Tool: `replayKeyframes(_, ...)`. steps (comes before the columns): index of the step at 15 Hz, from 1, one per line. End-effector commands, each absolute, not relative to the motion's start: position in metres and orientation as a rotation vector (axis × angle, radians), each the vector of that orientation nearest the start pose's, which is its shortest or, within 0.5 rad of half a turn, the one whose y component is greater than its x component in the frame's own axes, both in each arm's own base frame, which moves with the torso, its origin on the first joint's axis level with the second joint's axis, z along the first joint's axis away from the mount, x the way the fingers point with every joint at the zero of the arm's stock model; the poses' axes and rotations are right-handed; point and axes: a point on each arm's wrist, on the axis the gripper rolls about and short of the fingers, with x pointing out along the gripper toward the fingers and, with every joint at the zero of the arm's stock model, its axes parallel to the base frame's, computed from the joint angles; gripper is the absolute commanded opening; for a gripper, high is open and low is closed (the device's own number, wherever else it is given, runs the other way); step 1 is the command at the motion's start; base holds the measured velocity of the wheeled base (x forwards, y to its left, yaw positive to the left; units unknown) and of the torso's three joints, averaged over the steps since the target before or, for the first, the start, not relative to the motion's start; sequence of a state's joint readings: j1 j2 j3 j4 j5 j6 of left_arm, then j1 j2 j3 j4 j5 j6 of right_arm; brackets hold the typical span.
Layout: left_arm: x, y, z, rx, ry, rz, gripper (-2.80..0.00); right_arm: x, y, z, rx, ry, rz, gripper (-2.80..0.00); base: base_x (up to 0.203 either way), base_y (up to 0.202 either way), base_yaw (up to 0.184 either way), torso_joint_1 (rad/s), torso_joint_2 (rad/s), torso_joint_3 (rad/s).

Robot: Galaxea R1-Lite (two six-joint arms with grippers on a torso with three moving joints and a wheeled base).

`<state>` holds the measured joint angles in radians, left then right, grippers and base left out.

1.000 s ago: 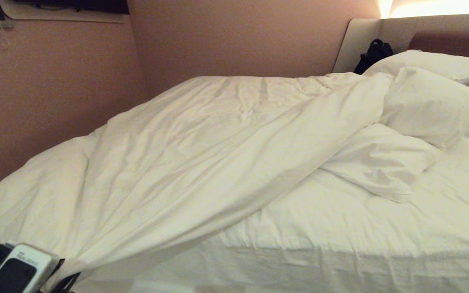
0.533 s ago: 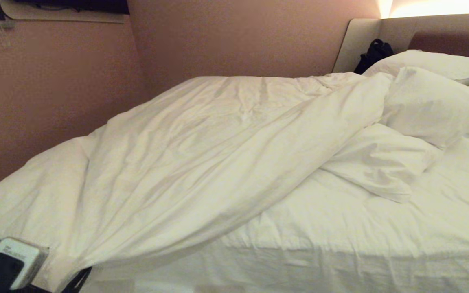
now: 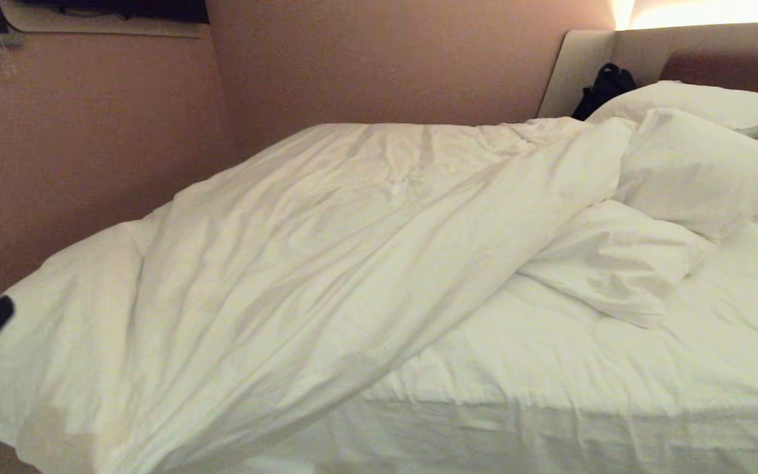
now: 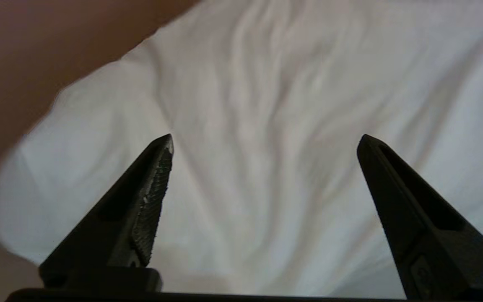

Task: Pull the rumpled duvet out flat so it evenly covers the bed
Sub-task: Flatten the corners of the folded blanket

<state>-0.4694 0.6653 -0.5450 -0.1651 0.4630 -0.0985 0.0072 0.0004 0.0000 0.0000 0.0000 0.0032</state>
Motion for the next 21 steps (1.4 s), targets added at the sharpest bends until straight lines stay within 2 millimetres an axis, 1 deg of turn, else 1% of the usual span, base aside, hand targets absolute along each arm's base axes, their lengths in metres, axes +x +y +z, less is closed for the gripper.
replayKeyframes(1,0.009,0.007,0.267,-0.365,-0.038,0.002,0.0,-0.023,0.0,0.075,0.003,0.0,0.008,-2.8,0.0,0.0,0.0,0.0,0.0,0.0)
replayKeyframes(2,0.006,0.009,0.268,-0.436,-0.036,0.03,0.0,-0.023,0.0,0.075,0.003,0.0,0.008,-2.8,0.0,0.0,0.0,0.0,0.0,0.0)
replayKeyframes(3,0.007,0.009,0.266,-0.475,-0.025,0.055,0.0,-0.023,0.0,0.075,0.003,0.0,0.008,-2.8,0.0,0.0,0.0,0.0,0.0,0.0)
replayKeyframes(5,0.015,0.005,0.262,-0.526,0.023,0.081,0.0,-0.023,0.0,0.075,0.003,0.0,0.008,-2.8,0.0,0.0,0.0,0.0,0.0,0.0)
replayKeyframes(7,0.023,0.001,0.261,-0.541,0.065,0.107,0.0,-0.023,0.0,0.075,0.003,0.0,0.008,-2.8,0.0,0.0,0.0,0.0,0.0,0.0)
replayKeyframes(8,0.027,0.0,0.262,-0.543,0.073,0.116,-2.8,-0.023,0.0,0.075,0.003,0.0,0.008,-2.8,0.0,0.0,0.0,0.0,0.0,0.0)
replayKeyframes(11,0.033,-0.003,0.276,-0.571,0.058,0.122,-2.8,-0.023,0.0,0.075,0.003,0.0,0.008,-2.8,0.0,0.0,0.0,0.0,0.0,0.0)
replayKeyframes(13,0.041,-0.006,0.297,-0.59,0.021,0.15,-2.8,-0.023,0.0,0.075,0.003,0.0,0.008,-2.8,0.0,0.0,0.0,0.0,0.0,0.0)
replayKeyframes(14,0.05,-0.008,0.308,-0.592,0.009,0.178,-2.8,-0.023,0.0,0.075,0.003,0.0,0.008,-2.8,0.0,0.0,0.0,0.0,0.0,0.0)
replayKeyframes(15,0.065,-0.012,0.316,-0.581,0.012,0.227,-2.8,-0.023,0.0,0.075,0.003,0.0,0.008,-2.8,0.0,0.0,0.0,0.0,0.0,0.0)
replayKeyframes(16,0.087,-0.015,0.32,-0.557,0.034,0.293,-2.8,-0.023,0.0,0.075,0.003,0.0,0.008,-2.8,0.0,0.0,0.0,0.0,0.0,0.0)
replayKeyframes(17,0.115,-0.017,0.319,-0.526,0.072,0.364,-2.8,-0.023,0.0,0.075,0.003,0.0,0.008,-2.8,0.0,0.0,0.0,0.0,0.0,0.0)
replayKeyframes(18,0.148,-0.016,0.313,-0.494,0.121,0.44,-2.8,-0.023,0.0,0.075,0.003,0.0,0.008,-2.8,0.0,0.0,0.0,0.0,0.0,0.0)
replayKeyframes(19,0.181,-0.012,0.304,-0.471,0.164,0.51,-2.8,-0.023,0.0,0.075,0.003,0.0,0.008,-2.8,0.0,0.0,0.0,0.0,0.0,0.0)
replayKeyframes(20,0.209,-0.004,0.295,-0.457,0.191,0.57,-2.8,-0.023,0.0,0.075,0.003,0.0,0.008,-2.8,0.0,0.0,0.0,0.0,0.0,0.0)
replayKeyframes(21,0.232,0.007,0.288,-0.451,0.191,0.623,-2.8,-0.023,0.0,0.075,0.003,0.0,0.008,-2.8,0.0,0.0,0.0,0.0,0.0,0.0)
